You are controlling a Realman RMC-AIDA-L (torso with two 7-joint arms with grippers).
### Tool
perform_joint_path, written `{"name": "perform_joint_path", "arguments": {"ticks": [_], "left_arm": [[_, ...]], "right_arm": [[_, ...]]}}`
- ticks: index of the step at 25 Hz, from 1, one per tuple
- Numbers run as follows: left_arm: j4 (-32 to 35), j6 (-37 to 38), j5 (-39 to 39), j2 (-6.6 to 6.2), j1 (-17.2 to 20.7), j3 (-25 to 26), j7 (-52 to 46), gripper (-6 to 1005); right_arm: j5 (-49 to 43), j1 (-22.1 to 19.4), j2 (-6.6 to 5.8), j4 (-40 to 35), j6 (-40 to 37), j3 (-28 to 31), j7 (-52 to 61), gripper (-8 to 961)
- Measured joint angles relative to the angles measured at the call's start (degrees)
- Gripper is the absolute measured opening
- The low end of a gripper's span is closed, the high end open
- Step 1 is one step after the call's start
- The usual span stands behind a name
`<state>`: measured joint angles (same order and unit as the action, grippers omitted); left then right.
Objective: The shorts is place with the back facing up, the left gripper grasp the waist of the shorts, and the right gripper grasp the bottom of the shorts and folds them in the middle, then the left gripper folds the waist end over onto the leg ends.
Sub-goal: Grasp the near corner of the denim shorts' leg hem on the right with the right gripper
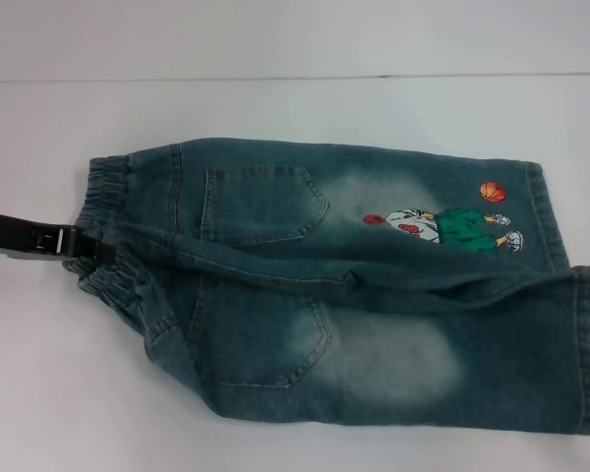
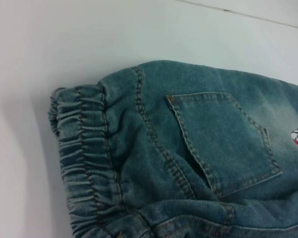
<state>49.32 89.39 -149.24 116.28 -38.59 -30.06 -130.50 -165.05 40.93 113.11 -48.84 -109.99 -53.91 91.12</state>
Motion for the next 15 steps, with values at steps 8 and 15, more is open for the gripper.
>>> {"name": "perform_joint_path", "arguments": {"ticks": [8, 15], "left_arm": [[0.0, -0.1, 0.0, 0.00, -0.1, 0.0, 0.0, 36], [-0.1, -0.2, -0.4, 0.13, -0.3, -0.1, 0.1, 36]], "right_arm": [[-0.2, 0.9, 0.68, 2.2, 2.6, -2.1, 0.8, 762], [-0.1, 2.2, 1.12, 3.4, 3.2, -1.8, 0.4, 763]]}}
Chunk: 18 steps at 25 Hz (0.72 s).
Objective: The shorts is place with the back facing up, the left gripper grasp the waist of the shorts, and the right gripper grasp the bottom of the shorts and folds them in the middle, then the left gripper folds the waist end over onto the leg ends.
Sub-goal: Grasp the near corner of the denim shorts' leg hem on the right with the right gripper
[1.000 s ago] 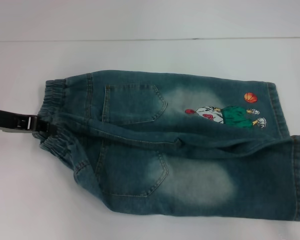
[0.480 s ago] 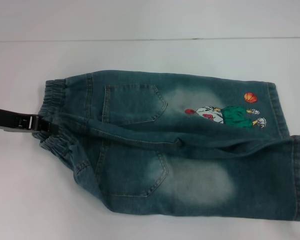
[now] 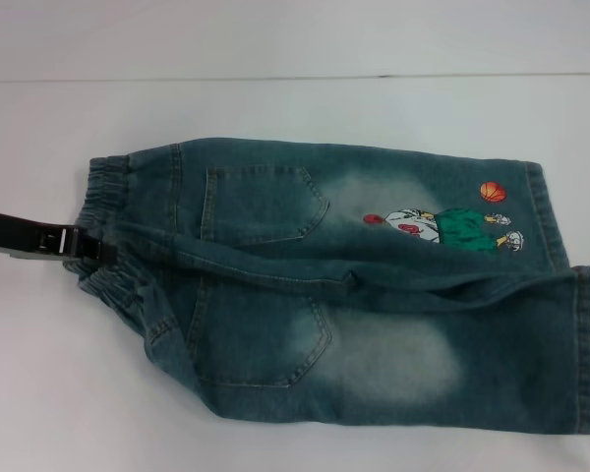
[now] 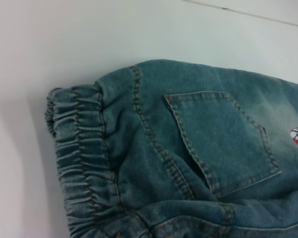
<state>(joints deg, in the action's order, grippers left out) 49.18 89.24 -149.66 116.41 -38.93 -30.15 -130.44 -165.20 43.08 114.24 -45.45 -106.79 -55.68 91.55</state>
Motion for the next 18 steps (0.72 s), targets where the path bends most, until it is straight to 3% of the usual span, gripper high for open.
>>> {"name": "perform_joint_path", "arguments": {"ticks": [10, 18], "left_arm": [[-0.2, -0.4, -0.1, 0.05, 0.3, 0.0, 0.4, 36], [-0.3, -0.5, 0.1, 0.05, 0.4, 0.0, 0.6, 36]], "right_arm": [[2.4, 0.5, 0.02, -0.4, -0.6, 1.1, -1.5, 762], [3.1, 0.5, 1.35, -0.5, 0.8, 1.5, -3.1, 705]]}}
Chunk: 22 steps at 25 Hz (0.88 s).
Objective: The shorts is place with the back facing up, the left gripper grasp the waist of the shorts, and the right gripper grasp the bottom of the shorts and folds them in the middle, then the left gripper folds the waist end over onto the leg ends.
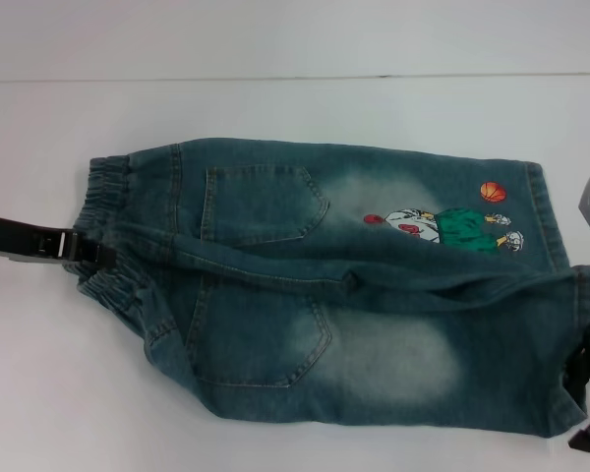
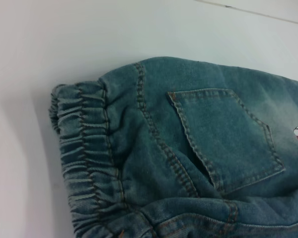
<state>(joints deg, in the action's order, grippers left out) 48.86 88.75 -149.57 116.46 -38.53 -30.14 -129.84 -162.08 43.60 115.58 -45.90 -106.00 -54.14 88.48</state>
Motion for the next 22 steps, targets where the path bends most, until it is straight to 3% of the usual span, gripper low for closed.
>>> {"name": "perform_joint_path", "arguments": {"ticks": [5, 11, 16, 22], "left_arm": [[0.0, -0.1, 0.0, 0.10, 0.1, 0.0, 0.1, 36], [0.0, -0.2, 0.1, 0.17, 0.2, 0.0, 0.1, 36], [0.0, -0.2, 0.2, 0.17, 0.2, 0.0, 0.1, 36], [0.0, -0.2, 0.3, 0.17, 0.2, 0.0, 0.2, 36]], "right_arm": [[0.2, 0.0, 0.21, 0.3, 1.8, 0.5, -0.9, 659], [0.4, 0.0, 0.35, 0.3, 2.1, 0.6, -1.7, 447], [0.4, -0.3, 0.64, 0.3, 2.3, 0.6, -2.6, 206], [0.5, -0.5, 0.66, 0.3, 2.6, 0.9, -3.4, 12]]}}
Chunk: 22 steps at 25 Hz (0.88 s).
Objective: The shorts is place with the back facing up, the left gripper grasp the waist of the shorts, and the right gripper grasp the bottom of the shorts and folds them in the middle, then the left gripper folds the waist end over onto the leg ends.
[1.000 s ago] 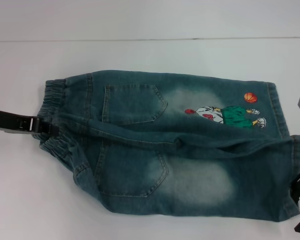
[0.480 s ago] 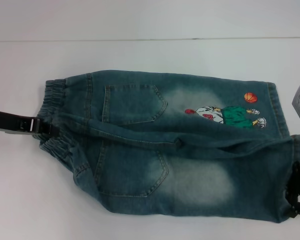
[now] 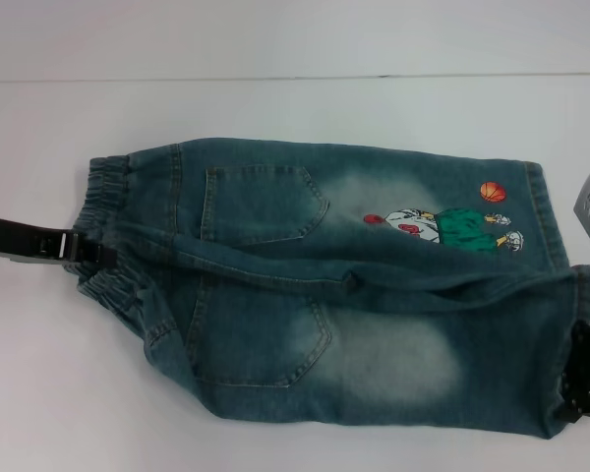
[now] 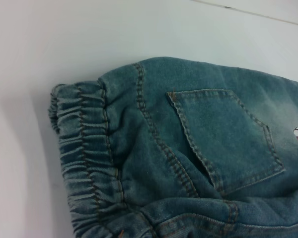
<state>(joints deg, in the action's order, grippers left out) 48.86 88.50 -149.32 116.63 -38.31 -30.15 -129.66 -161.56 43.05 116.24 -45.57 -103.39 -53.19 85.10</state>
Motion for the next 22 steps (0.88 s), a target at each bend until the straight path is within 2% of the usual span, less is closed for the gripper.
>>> {"name": "perform_joint_path", "arguments": {"ticks": [4, 9, 12, 17, 19, 22], "left_arm": [[0.0, 0.1, 0.1, 0.04, 0.1, 0.1, 0.0, 36], [0.3, 0.5, 2.4, 0.52, 0.5, 0.2, 0.0, 37], [0.4, 0.0, 4.1, 0.59, 1.0, 0.6, 0.0, 37], [1.4, -2.1, 11.5, 0.70, 4.0, 0.9, 0.0, 37], [1.7, -3.3, 13.4, 0.91, 5.0, 0.9, 0.1, 37], [3.1, -7.0, 14.6, 1.90, 6.7, 1.2, 0.3, 37]], "right_arm": [[0.2, -0.3, -0.59, 0.1, -0.6, 2.6, -1.9, 12], [1.3, -1.4, -2.11, 0.5, -3.2, 12.6, -9.0, 12], [6.3, -3.4, -3.75, 3.1, -3.2, 20.4, -13.4, 13], [19.0, -8.2, -5.95, 9.3, 2.4, 26.9, -17.3, 13], [24.2, -10.5, -6.02, 11.0, 4.8, 27.5, -18.6, 13], [30.8, -13.1, -5.27, 12.5, 10.2, 28.5, -19.1, 13]]}}
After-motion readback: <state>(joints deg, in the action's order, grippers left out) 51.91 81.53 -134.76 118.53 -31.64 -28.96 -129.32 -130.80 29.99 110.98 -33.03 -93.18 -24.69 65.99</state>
